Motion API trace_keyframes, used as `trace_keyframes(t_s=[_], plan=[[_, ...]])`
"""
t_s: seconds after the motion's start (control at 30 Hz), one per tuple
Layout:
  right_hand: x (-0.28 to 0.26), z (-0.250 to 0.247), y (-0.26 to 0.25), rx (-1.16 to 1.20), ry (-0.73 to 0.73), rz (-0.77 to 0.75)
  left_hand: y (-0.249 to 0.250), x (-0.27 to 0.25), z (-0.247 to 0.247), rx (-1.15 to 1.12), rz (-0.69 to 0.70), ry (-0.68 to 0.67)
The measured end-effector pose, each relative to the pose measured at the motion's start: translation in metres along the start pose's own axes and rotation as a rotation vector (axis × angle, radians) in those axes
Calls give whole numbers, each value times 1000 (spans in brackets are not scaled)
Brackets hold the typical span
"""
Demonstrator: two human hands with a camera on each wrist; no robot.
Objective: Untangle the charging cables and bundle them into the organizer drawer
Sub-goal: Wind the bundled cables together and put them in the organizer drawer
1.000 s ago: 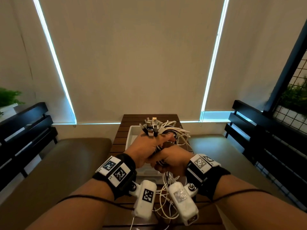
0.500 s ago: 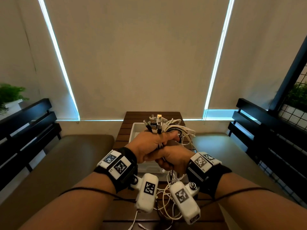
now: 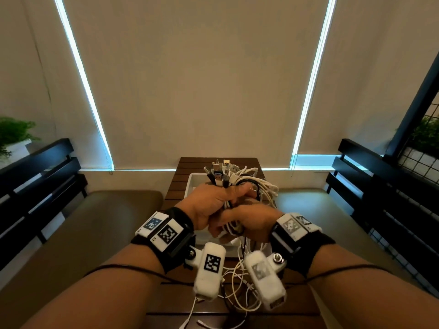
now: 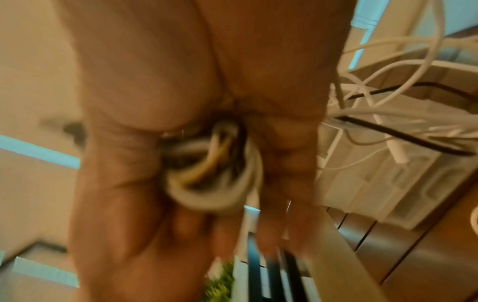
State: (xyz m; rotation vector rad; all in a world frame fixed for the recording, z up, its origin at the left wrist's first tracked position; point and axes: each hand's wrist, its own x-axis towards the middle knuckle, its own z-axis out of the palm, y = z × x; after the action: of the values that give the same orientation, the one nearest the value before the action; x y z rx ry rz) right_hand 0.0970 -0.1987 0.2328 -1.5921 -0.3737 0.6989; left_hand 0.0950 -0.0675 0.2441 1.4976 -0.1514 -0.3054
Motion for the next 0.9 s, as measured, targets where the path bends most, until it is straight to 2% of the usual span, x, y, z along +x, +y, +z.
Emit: trace_keyframes(t_s=[0.07, 0.2, 0.3, 0.47, 0.6, 0.8, 0.9], plan=[[-2, -9, -2, 117, -166, 54, 0, 0, -1, -26, -19, -22], [-1, -9, -3, 220, -224, 83, 0, 1, -1, -57, -24, -38], [-4, -2, -1, 221, -158, 82, -1, 1, -7, -40, -1, -42], [-1, 16, 2, 15, 75, 28, 2, -2, -3, 20, 23, -23], [2, 22, 5, -26, 182, 3, 0, -3, -7, 9, -4, -44], [2, 25, 6, -115, 218, -43, -4, -5, -2, -42, -12, 41], [-1, 18, 0, -223, 131, -25, -4, -5, -4, -100, -48, 73]])
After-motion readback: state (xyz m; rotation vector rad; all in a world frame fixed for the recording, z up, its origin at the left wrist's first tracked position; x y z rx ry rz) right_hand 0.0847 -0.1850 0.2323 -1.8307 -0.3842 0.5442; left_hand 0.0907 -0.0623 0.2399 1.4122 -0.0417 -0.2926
